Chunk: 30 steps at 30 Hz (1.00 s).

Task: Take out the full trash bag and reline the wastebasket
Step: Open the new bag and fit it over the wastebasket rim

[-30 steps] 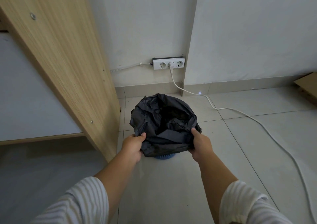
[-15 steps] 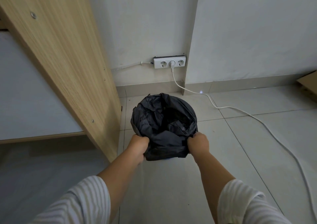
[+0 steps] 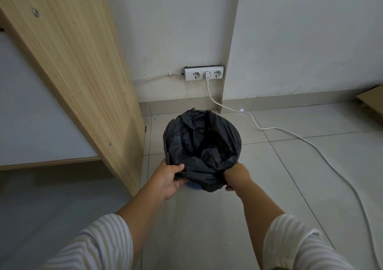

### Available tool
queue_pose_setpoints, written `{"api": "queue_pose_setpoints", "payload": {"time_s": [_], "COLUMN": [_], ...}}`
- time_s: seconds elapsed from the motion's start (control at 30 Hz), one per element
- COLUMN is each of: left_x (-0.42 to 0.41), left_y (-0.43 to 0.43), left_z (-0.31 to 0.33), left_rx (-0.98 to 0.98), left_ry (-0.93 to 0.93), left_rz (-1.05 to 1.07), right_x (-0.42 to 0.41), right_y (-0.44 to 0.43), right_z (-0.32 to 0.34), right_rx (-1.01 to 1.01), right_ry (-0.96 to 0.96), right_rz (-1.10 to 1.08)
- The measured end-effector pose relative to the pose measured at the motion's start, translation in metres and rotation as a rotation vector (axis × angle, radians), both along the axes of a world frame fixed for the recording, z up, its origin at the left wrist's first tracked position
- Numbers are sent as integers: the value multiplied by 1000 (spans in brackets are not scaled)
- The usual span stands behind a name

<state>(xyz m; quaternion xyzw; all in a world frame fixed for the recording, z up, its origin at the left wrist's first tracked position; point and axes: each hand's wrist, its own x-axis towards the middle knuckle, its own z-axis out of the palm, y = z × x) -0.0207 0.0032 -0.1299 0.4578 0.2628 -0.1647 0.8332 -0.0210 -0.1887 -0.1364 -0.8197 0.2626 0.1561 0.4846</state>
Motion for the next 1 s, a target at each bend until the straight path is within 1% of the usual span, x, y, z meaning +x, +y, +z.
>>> {"api": "queue_pose_setpoints", "payload": {"time_s": [0.03, 0.07, 0.13, 0.2, 0.27, 0.33, 0.4, 0.47, 0.5, 0.53, 0.6, 0.67, 0.77, 0.83, 0.93, 1.0], "left_x": [-1, -1, 0, 0, 2, 4, 5, 7, 9, 10, 11, 14, 19, 20, 11, 0], "left_y": [0, 0, -2, -6, -7, -5, 0, 8, 13, 17, 22, 25, 32, 34, 23, 6], "left_z": [1, 0, 0, 3, 3, 0, -7, -12, -15, -15, -13, -12, -11, -11, -1, 9], "left_rx": [-20, -27, 18, 103, 157, 210, 369, 578, 647, 664, 648, 604, 413, 327, 209, 198], "left_ry": [-1, 2, 1, -13, -38, -53, -39, 3, 32, 59, 92, 82, 58, 74, 158, 200], "left_rz": [30, 62, 98, 93, 88, 39, -91, -194, -183, -161, -132, -66, 130, 183, 168, 65], "right_x": [0, 0, 1, -1, -2, -1, 2, 6, 8, 10, 11, 10, 11, 11, 11, 10], "right_y": [0, 0, 2, 2, 2, 2, 2, 0, -1, -2, -2, -1, 0, 0, 4, 7], "right_z": [0, 1, 3, 2, -2, -7, -8, -9, -8, -7, -5, -3, 0, 0, 1, 1], "right_rx": [114, 273, 583, 736, 763, 720, 691, 729, 755, 767, 757, 749, 736, 736, 763, 778], "right_ry": [-2, -9, -25, -38, -54, -68, -83, -101, -107, -110, -108, -101, -100, -94, -90, -94], "right_rz": [-56, -130, -242, -242, -197, -194, -287, -378, -403, -416, -430, -446, -445, -461, -486, -505]}}
